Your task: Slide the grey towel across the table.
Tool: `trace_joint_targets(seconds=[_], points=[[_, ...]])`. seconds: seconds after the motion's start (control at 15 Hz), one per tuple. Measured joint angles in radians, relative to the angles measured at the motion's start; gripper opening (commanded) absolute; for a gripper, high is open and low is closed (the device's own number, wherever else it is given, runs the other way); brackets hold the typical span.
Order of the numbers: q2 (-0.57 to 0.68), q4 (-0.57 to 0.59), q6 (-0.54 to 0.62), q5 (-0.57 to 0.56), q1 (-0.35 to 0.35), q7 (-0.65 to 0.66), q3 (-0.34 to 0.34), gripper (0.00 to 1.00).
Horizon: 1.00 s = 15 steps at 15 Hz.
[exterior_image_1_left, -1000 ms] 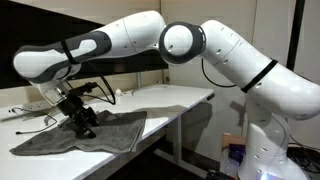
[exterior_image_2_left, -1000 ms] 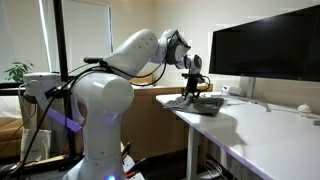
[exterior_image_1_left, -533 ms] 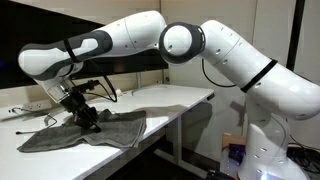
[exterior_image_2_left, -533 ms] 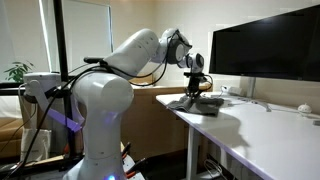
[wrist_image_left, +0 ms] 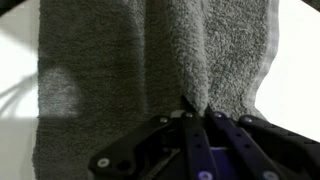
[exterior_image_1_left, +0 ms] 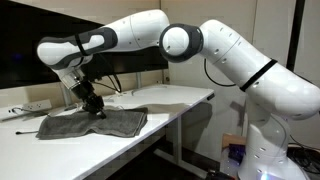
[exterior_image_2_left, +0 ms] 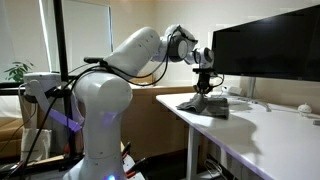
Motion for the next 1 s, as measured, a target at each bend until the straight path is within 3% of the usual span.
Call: trace_joint_targets(seconds=[0.6, 1.0], points=[[-0.059, -0.149, 0.016, -0.061, -0.083, -0.127, -0.084, 0.05], [-0.135, -0.181, 0.017, -0.137, -0.234, -0.292, -0.119, 0.05]])
